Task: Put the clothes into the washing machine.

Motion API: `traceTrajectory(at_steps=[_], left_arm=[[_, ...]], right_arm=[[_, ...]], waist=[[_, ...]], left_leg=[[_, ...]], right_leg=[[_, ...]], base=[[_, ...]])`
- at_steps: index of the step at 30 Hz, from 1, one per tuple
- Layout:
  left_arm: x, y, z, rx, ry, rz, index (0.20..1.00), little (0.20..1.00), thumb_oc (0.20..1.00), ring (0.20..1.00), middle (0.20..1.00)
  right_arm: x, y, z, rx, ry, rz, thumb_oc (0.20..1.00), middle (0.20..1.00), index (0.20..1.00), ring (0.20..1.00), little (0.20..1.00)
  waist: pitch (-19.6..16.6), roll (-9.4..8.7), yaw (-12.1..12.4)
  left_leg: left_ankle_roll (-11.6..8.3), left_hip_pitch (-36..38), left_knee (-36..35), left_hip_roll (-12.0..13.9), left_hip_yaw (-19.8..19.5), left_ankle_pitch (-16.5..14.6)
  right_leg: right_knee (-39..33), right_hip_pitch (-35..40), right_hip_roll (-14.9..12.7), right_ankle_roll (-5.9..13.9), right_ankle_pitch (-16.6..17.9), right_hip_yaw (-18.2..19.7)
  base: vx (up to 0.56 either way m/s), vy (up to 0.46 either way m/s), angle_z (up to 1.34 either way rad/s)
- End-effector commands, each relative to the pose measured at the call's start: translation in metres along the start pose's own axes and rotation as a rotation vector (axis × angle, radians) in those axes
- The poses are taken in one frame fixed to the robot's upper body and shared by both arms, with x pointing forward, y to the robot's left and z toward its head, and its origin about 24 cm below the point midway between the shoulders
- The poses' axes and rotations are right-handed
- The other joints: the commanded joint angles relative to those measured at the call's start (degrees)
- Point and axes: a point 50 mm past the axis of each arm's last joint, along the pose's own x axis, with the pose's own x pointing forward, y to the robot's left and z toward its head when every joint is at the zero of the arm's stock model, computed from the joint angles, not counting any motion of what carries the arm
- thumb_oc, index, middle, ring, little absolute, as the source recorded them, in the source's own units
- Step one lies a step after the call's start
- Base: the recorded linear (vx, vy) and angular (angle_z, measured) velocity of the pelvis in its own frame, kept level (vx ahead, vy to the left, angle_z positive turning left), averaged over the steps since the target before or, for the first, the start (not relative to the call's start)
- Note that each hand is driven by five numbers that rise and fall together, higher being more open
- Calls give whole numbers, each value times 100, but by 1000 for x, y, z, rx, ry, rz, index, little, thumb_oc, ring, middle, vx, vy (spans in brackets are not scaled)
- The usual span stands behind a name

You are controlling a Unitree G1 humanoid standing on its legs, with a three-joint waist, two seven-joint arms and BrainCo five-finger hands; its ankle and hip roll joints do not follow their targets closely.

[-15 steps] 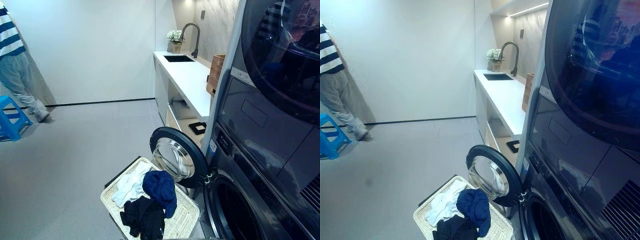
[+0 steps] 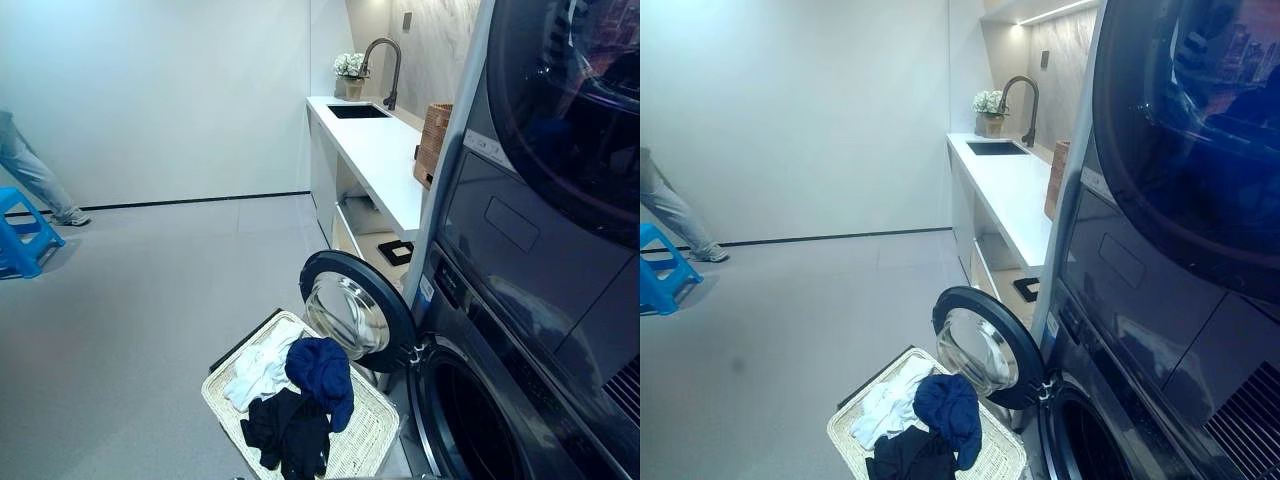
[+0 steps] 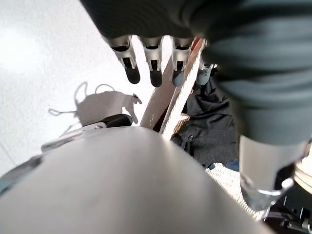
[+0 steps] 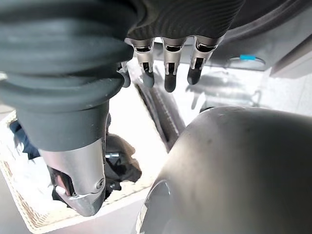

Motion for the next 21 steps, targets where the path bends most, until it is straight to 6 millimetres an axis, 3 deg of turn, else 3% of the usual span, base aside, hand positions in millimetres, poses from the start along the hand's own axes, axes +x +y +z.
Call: traceTrajectory(at_steps=[1, 2, 3, 6, 7, 9, 10, 15, 17, 20, 21], left_arm=[[8, -7, 43, 11, -124, 90, 1000, 1000, 1000, 1000, 1000], [7, -1, 48, 22, -155, 171, 1000, 1000, 1000, 1000, 1000], [4, 12, 63, 79, -246, 362, 1000, 1000, 1000, 1000, 1000], [2, 17, 70, 114, -290, 442, 1000, 1000, 1000, 1000, 1000], [-2, 24, 84, 181, -374, 566, 1000, 1000, 1000, 1000, 1000], [-4, 27, 91, 197, -407, 613, 1000, 1000, 1000, 1000, 1000], [-10, 34, 111, 219, -504, 731, 1000, 1000, 1000, 1000, 1000], [-21, 47, 140, 238, -632, 925, 1000, 1000, 1000, 1000, 1000], [-31, 58, 167, 270, -722, 1053, 1000, 1000, 1000, 1000, 1000], [-32, 58, 168, 277, -726, 1056, 1000, 1000, 1000, 1000, 1000], [-37, 63, 193, 282, -761, 1087, 1000, 1000, 1000, 1000, 1000]], right_arm=[[5, 0, 33, -61, -82, -8, 1000, 1000, 1000, 1000, 1000], [5, -1, 36, -59, -93, -15, 1000, 1000, 1000, 1000, 1000], [5, -3, 41, -48, -115, -30, 1000, 1000, 1000, 1000, 1000], [5, -4, 43, -50, -123, -35, 1000, 1000, 1000, 1000, 1000], [5, -5, 47, -53, -143, -40, 1000, 1000, 1000, 1000, 1000], [5, -6, 51, -57, -156, -44, 1000, 1000, 1000, 1000, 1000], [4, -10, 62, -71, -190, -52, 1000, 1000, 1000, 1000, 1000], [2, -15, 70, -81, -222, -67, 1000, 1000, 1000, 1000, 1000], [0, -22, 78, -90, -248, -89, 1000, 1000, 1000, 1000, 1000], [0, -22, 79, -91, -250, -91, 1000, 1000, 1000, 1000, 1000], [-2, -29, 97, -113, -290, -114, 1000, 1000, 1000, 1000, 1000]], waist=[[421, -82, 39], [467, -88, 40], [585, -106, 47], [635, -105, 43], [723, -116, 24], [790, -118, 11], [959, -119, -21], [1181, -132, -56], [1407, -123, -103], [1420, -123, -104], [1694, -122, -176]], left_leg=[[445, 173, 51, -599, 466, -644], [448, 118, 66, -603, 472, -629], [446, -15, 86, -607, 482, -582], [446, -64, 82, -604, 492, -561], [442, -164, 69, -598, 505, -526], [439, -226, 68, -594, 513, -505], [440, -372, 42, -588, 526, -459], [431, -572, 40, -588, 527, -417], [424, -757, 46, -605, 551, -357], [423, -767, 49, -606, 555, -355], [406, -1021, 139, -623, 598, -292]], right_leg=[[105, -287, 6, 376, 128, -34], [106, -342, 0, 379, 151, -17], [97, -470, -13, 380, 210, 14], [98, -536, -15, 384, 239, 31], [90, -656, -17, 391, 289, 73], [95, -731, -15, 393, 311, 102], [91, -918, -5, 397, 370, 181], [66, -1142, -8, 411, 462, 280], [69, -1357, -18, 404, 538, 359], [71, -1368, -19, 403, 542, 363], [110, -1617, -30, 404, 622, 463]], base=[[0, 0, 0], [-13, 29, -3], [-14, 37, -4], [-6, 22, -10], [0, 0, 0], [-79, 29, -9], [-121, 32, -12], [-54, 26, -18], [-32, 43, -19], [-11, 20, -3], [-34, 61, -9]])
